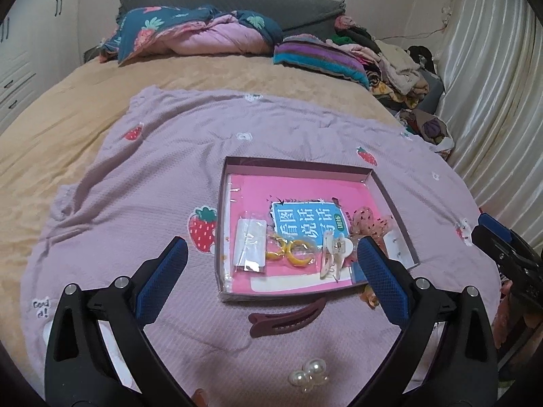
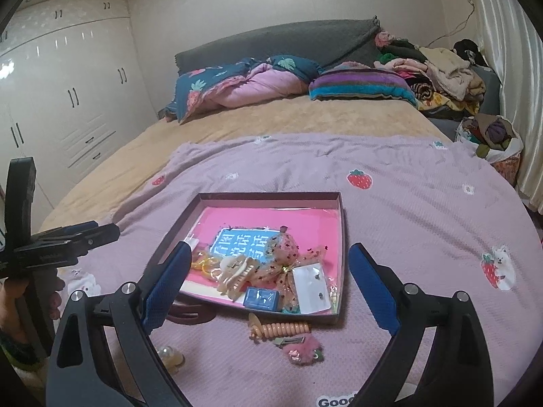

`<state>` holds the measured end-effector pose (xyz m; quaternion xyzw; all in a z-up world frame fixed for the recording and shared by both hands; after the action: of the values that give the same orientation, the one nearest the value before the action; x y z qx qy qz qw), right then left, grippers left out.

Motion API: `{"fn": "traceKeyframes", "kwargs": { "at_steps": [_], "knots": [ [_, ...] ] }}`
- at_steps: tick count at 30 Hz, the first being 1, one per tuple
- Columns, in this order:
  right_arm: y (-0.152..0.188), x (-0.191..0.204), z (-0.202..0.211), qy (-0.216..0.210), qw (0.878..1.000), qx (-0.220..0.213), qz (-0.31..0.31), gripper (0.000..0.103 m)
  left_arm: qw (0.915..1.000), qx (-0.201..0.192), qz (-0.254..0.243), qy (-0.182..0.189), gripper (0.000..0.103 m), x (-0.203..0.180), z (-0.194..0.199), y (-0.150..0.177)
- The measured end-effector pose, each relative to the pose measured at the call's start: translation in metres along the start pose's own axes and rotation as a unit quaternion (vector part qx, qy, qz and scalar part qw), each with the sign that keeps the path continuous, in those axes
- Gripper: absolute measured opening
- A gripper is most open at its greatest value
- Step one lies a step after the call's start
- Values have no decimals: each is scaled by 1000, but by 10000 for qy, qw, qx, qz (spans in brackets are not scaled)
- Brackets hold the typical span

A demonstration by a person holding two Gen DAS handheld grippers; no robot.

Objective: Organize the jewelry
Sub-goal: 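Lift both open tools away from the tray toward the pearl clip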

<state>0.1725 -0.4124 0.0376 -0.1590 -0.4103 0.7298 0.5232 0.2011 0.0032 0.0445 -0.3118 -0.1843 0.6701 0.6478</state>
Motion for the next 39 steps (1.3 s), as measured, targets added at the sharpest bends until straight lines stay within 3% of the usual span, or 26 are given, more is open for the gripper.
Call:
{"fn": "traceKeyframes", "kwargs": {
  "at_steps": [20,39],
  "knots": [
    [23,18,26,-122,9996,16,236,93,9997,-197,30,-137,93,9,36,24],
    [67,14,22,10,9985,446,320,93,9998,146,24,-136,93,8,26,67]
  ]
}}
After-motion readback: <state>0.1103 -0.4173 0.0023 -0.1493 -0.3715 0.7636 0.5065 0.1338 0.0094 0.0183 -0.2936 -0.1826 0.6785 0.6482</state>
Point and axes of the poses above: each gripper's, at about its wrist camera, not at the fingertips, and z roughly against the way its jaws point, x to its left, y to its underside, the point moved 3 cm from there along -z, roughly the way its jaws point, and after that the axes turned 3 degrees about x, right-handed, at the moved point
